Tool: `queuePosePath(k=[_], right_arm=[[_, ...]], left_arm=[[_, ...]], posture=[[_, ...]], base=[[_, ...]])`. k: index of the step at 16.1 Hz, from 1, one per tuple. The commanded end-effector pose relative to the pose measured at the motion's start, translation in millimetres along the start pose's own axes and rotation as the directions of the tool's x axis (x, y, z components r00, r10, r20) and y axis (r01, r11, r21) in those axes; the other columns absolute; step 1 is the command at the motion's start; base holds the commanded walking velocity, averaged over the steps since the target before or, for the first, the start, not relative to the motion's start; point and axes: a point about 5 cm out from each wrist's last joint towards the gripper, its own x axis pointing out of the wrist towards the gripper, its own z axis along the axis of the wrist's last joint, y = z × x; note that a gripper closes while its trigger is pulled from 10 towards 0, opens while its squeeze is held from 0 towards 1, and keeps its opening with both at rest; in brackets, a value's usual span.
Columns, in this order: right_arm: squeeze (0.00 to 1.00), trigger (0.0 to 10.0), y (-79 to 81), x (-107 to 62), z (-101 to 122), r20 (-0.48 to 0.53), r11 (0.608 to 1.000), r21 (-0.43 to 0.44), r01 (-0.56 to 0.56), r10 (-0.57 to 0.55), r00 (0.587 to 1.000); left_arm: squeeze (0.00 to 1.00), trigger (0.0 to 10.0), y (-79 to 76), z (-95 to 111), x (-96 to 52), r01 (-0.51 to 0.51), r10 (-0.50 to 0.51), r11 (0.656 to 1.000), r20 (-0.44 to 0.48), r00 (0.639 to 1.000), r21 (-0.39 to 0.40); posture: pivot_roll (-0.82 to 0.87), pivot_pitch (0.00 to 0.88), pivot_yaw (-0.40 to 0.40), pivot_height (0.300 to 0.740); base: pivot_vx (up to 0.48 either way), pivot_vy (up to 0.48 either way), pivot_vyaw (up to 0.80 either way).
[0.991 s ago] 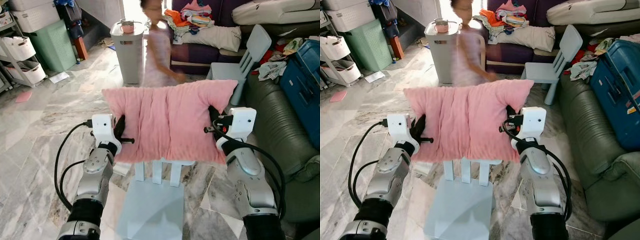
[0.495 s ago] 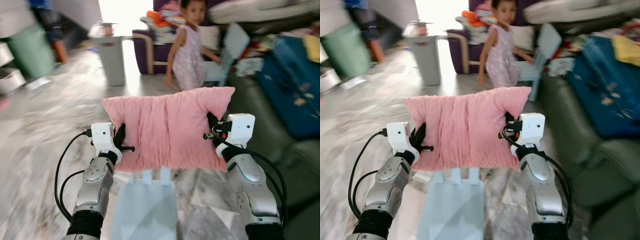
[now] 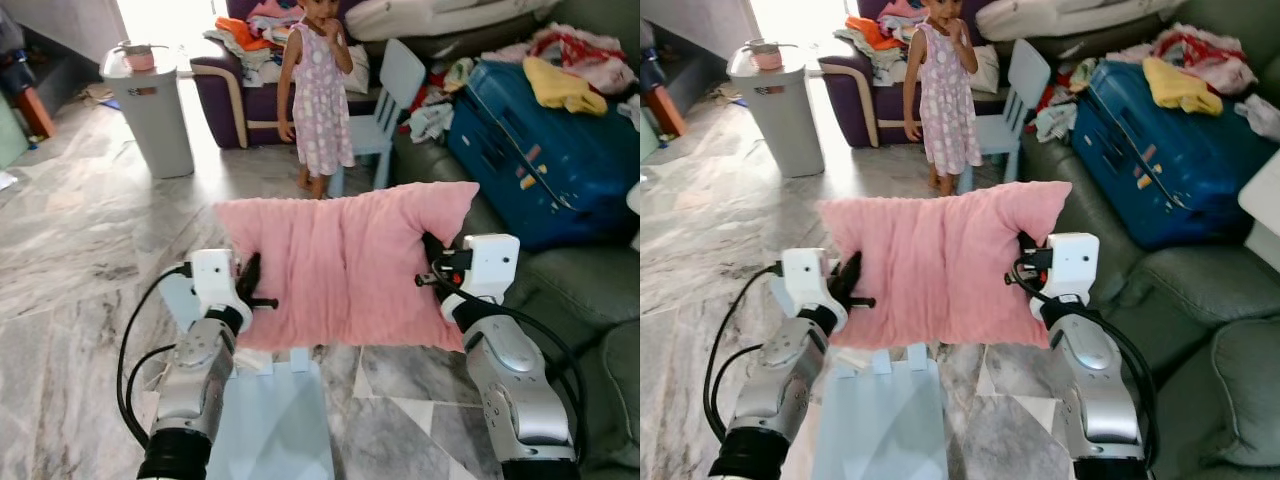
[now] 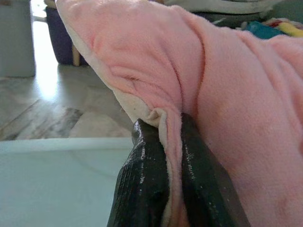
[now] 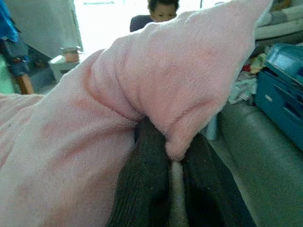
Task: Move the pillow to the sofa
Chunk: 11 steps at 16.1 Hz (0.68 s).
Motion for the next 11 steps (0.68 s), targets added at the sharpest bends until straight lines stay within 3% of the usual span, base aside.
queuePosePath(k=[1, 11], right_arm=[[0.00, 10.0, 4.9, 1.0, 8.9, 0.029, 1.000, -0.001, -0.027, 0.027, 0.999], [0.00, 10.0, 4.6, -1.2, 9.6, 0.014, 0.999, -0.004, -0.033, 0.033, 0.999]], left_arm=[[0.00, 10.0, -2.7, 4.3, -0.3, 0.017, -0.017, 1.000, 0.012, 1.000, 0.004], [0.00, 10.0, -4.5, 2.1, -2.1, 0.013, -0.013, 1.000, -0.003, 1.000, -0.008]], posture=[[-0.14, 0.000, 0.020, 0.740], [-0.15, 0.000, 0.013, 0.740]], base=[[0.000, 0.000, 0.00], [-0.270, 0.000, 0.00]])
